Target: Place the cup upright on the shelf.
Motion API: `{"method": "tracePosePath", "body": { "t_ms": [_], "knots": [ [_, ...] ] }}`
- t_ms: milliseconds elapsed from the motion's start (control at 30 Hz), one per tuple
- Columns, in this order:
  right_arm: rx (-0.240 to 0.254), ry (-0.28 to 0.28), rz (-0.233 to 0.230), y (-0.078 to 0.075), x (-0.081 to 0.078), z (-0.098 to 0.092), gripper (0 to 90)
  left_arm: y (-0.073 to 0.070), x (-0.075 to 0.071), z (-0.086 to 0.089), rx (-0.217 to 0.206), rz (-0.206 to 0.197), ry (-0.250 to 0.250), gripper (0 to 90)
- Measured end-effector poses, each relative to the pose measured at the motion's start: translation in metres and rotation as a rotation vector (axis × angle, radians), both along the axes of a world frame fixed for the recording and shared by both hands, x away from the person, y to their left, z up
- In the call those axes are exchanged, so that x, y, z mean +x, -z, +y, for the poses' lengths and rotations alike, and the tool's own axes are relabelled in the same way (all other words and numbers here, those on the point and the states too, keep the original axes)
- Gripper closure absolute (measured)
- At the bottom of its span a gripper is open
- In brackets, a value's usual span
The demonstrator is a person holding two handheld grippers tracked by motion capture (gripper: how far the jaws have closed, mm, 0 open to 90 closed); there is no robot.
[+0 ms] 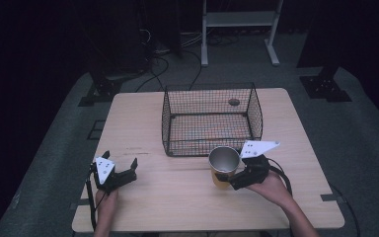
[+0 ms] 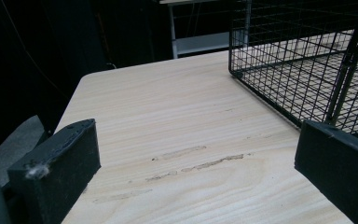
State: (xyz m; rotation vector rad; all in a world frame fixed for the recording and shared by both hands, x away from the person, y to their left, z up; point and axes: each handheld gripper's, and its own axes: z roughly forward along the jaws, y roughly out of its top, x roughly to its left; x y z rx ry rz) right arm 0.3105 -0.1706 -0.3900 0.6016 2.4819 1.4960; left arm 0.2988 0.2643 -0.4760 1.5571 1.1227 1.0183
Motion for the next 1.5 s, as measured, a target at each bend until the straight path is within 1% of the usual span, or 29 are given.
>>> {"method": "tracePosePath", "body": {
  "t_ms": [33,200,233,333,567,600,733,833,933,1200,1233,1267,1367,1400,1500],
  "knots": [
    [0.010,-0.009,0.001,-0.006,0.002,0.001,12.8,0.000,0.000,0.000,0.000,0.000,0.000,0.0],
    [0.026,-0.016,0.002,-0.017,0.007,0.003,12.8,0.000,0.000,0.000,-0.003,0.000,0.000,0.0],
    [0.030,-0.022,0.004,-0.021,0.010,0.004,12.8,0.000,0.000,0.000,-0.003,0.001,0.000,0.0],
    [0.032,-0.018,0.002,-0.025,0.013,0.005,12.8,0.000,0.000,0.000,-0.004,0.001,0.000,0.0],
    [0.019,-0.026,-0.007,-0.043,0.024,0.014,12.7,0.000,0.000,0.000,-0.003,0.002,0.000,0.0],
    [0.019,-0.026,-0.007,-0.043,0.024,0.014,12.7,0.000,0.000,0.000,-0.003,0.002,0.000,0.0],
    [0.028,-0.035,-0.005,-0.051,0.030,0.017,12.8,0.000,0.000,0.001,-0.004,0.002,0.000,0.0],
    [0.029,-0.040,-0.002,-0.057,0.037,0.019,12.8,0.000,0.000,0.001,-0.006,0.003,0.000,0.0],
    [0.033,-0.041,-0.007,-0.061,0.040,0.020,12.7,0.000,0.000,0.001,-0.010,0.002,0.000,0.0],
    [0.030,-0.045,-0.021,-0.078,0.054,0.026,12.7,0.000,0.000,0.001,-0.008,0.001,-0.001,0.0],
    [0.032,-0.049,-0.010,-0.080,0.059,0.027,12.7,0.000,0.000,0.001,-0.007,0.002,0.000,0.0],
    [0.032,-0.049,-0.010,-0.080,0.059,0.027,12.7,0.000,0.000,0.001,-0.008,0.002,0.000,0.0],
    [0.028,-0.044,-0.003,-0.082,0.068,0.030,12.7,0.000,0.000,0.001,-0.008,0.001,0.001,0.0],
    [0.025,-0.045,0.006,-0.082,0.074,0.031,12.7,0.000,0.000,0.001,-0.008,0.001,0.000,0.0],
    [0.025,-0.038,0.007,-0.083,0.079,0.032,12.7,0.000,0.000,0.001,-0.009,0.001,0.000,0.0]
  ]
}}
